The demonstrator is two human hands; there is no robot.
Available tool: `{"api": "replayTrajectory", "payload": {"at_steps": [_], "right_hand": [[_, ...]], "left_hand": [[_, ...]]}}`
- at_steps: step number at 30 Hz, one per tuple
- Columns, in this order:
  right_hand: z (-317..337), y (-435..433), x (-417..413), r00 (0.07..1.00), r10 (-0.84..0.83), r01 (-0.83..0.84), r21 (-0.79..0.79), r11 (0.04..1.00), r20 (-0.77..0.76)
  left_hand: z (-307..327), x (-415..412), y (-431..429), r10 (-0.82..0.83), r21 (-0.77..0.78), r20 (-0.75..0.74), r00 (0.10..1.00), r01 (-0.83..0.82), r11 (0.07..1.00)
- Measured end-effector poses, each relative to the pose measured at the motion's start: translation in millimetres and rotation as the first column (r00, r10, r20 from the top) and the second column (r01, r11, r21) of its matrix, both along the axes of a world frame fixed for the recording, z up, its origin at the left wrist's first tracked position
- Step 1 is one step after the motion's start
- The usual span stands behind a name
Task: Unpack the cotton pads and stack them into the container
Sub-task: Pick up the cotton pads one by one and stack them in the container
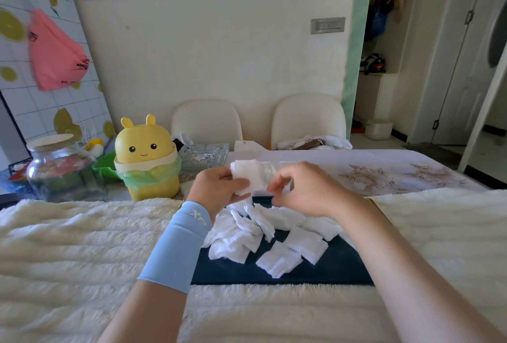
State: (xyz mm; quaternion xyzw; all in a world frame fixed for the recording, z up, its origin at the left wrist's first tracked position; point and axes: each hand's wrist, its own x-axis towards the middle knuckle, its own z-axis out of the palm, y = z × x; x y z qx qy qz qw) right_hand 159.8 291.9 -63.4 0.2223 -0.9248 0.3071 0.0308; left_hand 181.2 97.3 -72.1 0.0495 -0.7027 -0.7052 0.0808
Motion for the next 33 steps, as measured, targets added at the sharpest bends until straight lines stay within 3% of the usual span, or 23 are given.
{"api": "replayTrajectory", "payload": {"at_steps": [2, 3, 7, 11, 15, 19, 22, 26, 30, 33], "right_hand": [[-9, -5, 0, 0.995, 0.065, -0.08, 0.211, 0.974, 0.077], [-14, -8, -1, 0.995, 0.057, -0.076, 0.244, 0.967, 0.084], [-26, -14, -4, 0.998, -0.02, 0.012, 0.141, 0.99, 0.054], [-17, -5, -11, 0.998, -0.064, 0.068, -0.162, 0.984, 0.029], [-2, -1, -6, 0.96, 0.048, 0.137, -0.614, 0.777, 0.275], [2, 2, -7, 0.897, 0.209, 0.177, -0.751, 0.636, 0.389], [4, 1, -5, 0.86, 0.33, 0.154, -0.814, 0.56, 0.389], [5, 0, -2, 0.861, 0.356, 0.106, -0.811, 0.575, 0.365], [4, -3, -1, 0.929, 0.164, 0.135, -0.716, 0.685, 0.332], [4, -3, -2, 0.946, 0.089, 0.158, -0.684, 0.712, 0.311]], "left_hand": [[-1, 0, -1, 0.038, -0.003, -0.018, 0.999, -0.038, 0.999], [0, 0, -1, 0.045, -0.002, -0.025, 0.999, -0.045, 0.999], [-1, -1, -1, 0.05, -0.021, -0.033, 0.998, -0.051, 0.998], [-3, -4, -3, 0.108, -0.092, -0.051, 0.993, -0.112, 0.989], [-4, -7, -3, 0.176, -0.056, -0.037, 0.984, -0.178, 0.982], [-2, -7, -4, 0.221, 0.086, -0.025, 0.975, -0.218, 0.972], [-1, -6, -4, 0.17, 0.056, -0.006, 0.985, -0.169, 0.984], [-2, -2, 6, -0.002, 0.037, 0.054, 0.999, 0.0, 0.999], [-3, 0, 12, -0.134, 0.128, 0.059, 0.989, 0.125, 0.984], [-3, 1, 13, -0.178, 0.191, 0.047, 0.983, 0.166, 0.967]]}}
